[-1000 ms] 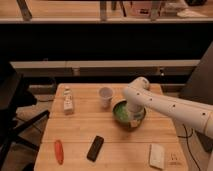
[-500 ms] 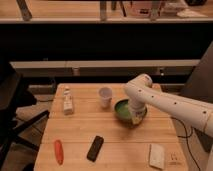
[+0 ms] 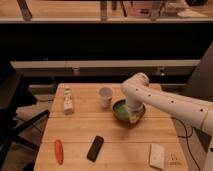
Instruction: Drag the ceramic bowl in a circle
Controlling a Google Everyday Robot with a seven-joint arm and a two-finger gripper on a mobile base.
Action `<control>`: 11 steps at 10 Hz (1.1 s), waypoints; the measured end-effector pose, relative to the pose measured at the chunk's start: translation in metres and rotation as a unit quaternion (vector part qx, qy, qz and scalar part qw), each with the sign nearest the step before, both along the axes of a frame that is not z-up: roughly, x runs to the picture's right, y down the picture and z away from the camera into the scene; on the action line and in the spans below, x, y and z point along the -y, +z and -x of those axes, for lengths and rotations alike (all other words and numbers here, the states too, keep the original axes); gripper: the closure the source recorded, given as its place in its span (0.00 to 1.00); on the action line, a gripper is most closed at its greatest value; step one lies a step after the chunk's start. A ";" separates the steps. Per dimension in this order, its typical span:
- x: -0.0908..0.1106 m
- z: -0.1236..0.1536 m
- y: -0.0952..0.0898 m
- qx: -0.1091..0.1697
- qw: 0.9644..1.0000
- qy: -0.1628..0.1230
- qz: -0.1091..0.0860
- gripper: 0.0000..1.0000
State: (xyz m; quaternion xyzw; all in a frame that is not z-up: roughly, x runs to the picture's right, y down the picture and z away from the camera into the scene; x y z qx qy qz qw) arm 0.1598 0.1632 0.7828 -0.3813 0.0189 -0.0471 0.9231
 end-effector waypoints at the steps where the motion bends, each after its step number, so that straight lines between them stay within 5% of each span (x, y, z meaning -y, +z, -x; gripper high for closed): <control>1: 0.000 -0.009 -0.002 -0.001 1.000 0.002 0.000 1.00; 11: -0.004 -0.032 -0.014 -0.012 1.000 0.023 -0.005 1.00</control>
